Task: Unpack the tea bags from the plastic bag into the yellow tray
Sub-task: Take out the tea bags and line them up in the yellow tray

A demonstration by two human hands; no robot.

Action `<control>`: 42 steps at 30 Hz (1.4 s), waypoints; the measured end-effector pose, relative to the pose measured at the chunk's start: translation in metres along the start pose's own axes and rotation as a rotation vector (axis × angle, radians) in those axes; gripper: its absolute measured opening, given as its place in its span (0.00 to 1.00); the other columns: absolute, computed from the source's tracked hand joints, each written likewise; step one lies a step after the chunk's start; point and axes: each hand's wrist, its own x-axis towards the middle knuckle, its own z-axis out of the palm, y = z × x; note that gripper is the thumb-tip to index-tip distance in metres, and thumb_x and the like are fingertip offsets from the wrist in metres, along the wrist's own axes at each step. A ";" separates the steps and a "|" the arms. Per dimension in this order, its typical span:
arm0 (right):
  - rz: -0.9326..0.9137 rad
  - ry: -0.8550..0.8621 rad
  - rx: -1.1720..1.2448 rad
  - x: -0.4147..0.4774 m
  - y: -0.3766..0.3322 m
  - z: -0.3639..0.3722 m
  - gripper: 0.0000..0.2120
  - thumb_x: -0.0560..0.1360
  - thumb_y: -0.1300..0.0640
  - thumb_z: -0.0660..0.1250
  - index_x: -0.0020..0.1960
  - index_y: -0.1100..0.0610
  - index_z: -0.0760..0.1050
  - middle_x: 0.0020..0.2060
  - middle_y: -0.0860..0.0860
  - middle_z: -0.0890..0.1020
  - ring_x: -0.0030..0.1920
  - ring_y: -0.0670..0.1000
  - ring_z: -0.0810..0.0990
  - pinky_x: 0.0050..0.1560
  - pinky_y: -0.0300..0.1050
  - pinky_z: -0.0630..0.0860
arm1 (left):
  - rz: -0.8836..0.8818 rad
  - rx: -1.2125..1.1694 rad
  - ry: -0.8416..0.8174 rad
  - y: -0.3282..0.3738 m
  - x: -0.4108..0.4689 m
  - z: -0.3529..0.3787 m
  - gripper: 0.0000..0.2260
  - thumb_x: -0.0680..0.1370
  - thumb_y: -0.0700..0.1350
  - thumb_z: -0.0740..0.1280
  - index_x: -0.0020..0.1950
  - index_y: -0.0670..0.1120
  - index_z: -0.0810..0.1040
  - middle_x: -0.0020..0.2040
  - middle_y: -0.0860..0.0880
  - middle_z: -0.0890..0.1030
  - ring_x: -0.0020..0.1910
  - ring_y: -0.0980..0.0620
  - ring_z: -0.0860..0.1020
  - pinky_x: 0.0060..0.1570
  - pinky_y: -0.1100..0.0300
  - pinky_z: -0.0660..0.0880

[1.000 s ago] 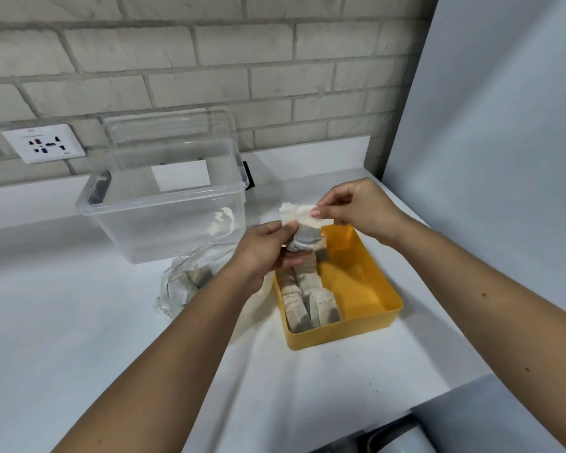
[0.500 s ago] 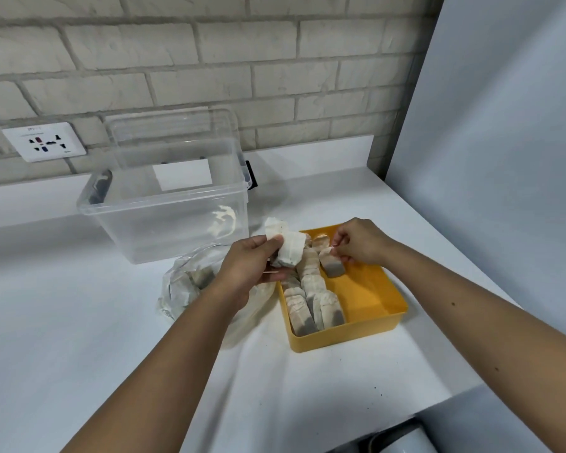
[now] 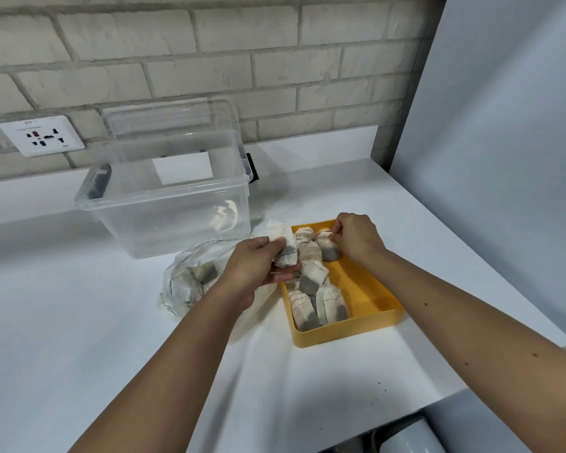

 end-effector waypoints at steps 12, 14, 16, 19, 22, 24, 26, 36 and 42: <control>-0.035 -0.183 0.123 -0.040 -0.014 -0.030 0.15 0.71 0.44 0.73 0.41 0.56 0.83 0.38 0.49 0.84 0.42 0.49 0.81 0.45 0.46 0.77 | 0.023 0.030 0.032 0.001 -0.005 -0.007 0.09 0.81 0.43 0.65 0.55 0.38 0.81 0.49 0.40 0.86 0.45 0.42 0.86 0.44 0.53 0.83; -0.036 -0.257 0.105 -0.048 -0.017 -0.028 0.15 0.68 0.42 0.75 0.39 0.54 0.83 0.37 0.47 0.84 0.41 0.48 0.81 0.45 0.47 0.77 | 0.025 0.037 0.036 0.000 -0.006 -0.007 0.09 0.81 0.43 0.65 0.55 0.38 0.80 0.50 0.40 0.86 0.46 0.41 0.86 0.47 0.51 0.83; -0.044 -0.270 0.063 -0.052 -0.019 -0.024 0.13 0.67 0.42 0.76 0.40 0.52 0.83 0.39 0.46 0.84 0.43 0.47 0.80 0.44 0.46 0.78 | 0.022 0.036 0.038 -0.001 -0.008 -0.007 0.09 0.81 0.43 0.65 0.55 0.38 0.80 0.50 0.40 0.86 0.45 0.42 0.86 0.48 0.51 0.83; -0.076 -0.236 0.047 -0.056 -0.021 -0.021 0.10 0.68 0.46 0.77 0.42 0.52 0.83 0.40 0.44 0.82 0.42 0.45 0.79 0.41 0.42 0.75 | 0.024 0.036 0.041 0.000 -0.011 -0.007 0.09 0.81 0.43 0.65 0.55 0.38 0.80 0.50 0.40 0.85 0.45 0.42 0.86 0.43 0.53 0.82; -0.112 -0.212 0.129 -0.057 -0.023 -0.027 0.07 0.68 0.50 0.78 0.41 0.53 0.84 0.39 0.44 0.83 0.41 0.44 0.80 0.39 0.40 0.74 | 0.030 0.026 0.046 0.002 -0.013 -0.008 0.08 0.81 0.42 0.65 0.54 0.39 0.80 0.48 0.41 0.86 0.41 0.44 0.86 0.35 0.59 0.80; -0.121 -0.281 0.222 -0.056 -0.025 -0.039 0.07 0.67 0.51 0.79 0.42 0.53 0.85 0.38 0.44 0.84 0.38 0.41 0.80 0.40 0.37 0.76 | 0.034 0.023 0.050 0.004 -0.013 -0.010 0.08 0.81 0.42 0.65 0.54 0.39 0.81 0.47 0.43 0.86 0.39 0.46 0.86 0.34 0.60 0.80; -0.116 -0.340 0.287 -0.051 -0.025 -0.058 0.06 0.67 0.53 0.79 0.42 0.54 0.85 0.36 0.43 0.83 0.32 0.39 0.79 0.34 0.31 0.73 | 0.037 0.020 0.051 0.004 -0.012 -0.012 0.08 0.81 0.42 0.65 0.54 0.40 0.81 0.46 0.43 0.86 0.39 0.46 0.86 0.35 0.59 0.81; -0.177 -0.412 -0.170 -0.013 -0.002 -0.058 0.05 0.71 0.51 0.75 0.42 0.51 0.81 0.40 0.46 0.80 0.44 0.48 0.77 0.45 0.43 0.74 | 0.040 0.038 0.027 0.001 -0.006 -0.009 0.09 0.81 0.43 0.65 0.55 0.40 0.81 0.48 0.43 0.86 0.42 0.46 0.86 0.38 0.57 0.81; -0.216 -0.297 -0.298 0.001 -0.002 -0.032 0.06 0.71 0.51 0.75 0.45 0.52 0.83 0.45 0.49 0.83 0.47 0.52 0.79 0.43 0.44 0.73 | 0.037 0.055 0.024 0.001 -0.003 -0.007 0.09 0.81 0.44 0.65 0.56 0.40 0.80 0.50 0.41 0.86 0.43 0.45 0.86 0.39 0.57 0.82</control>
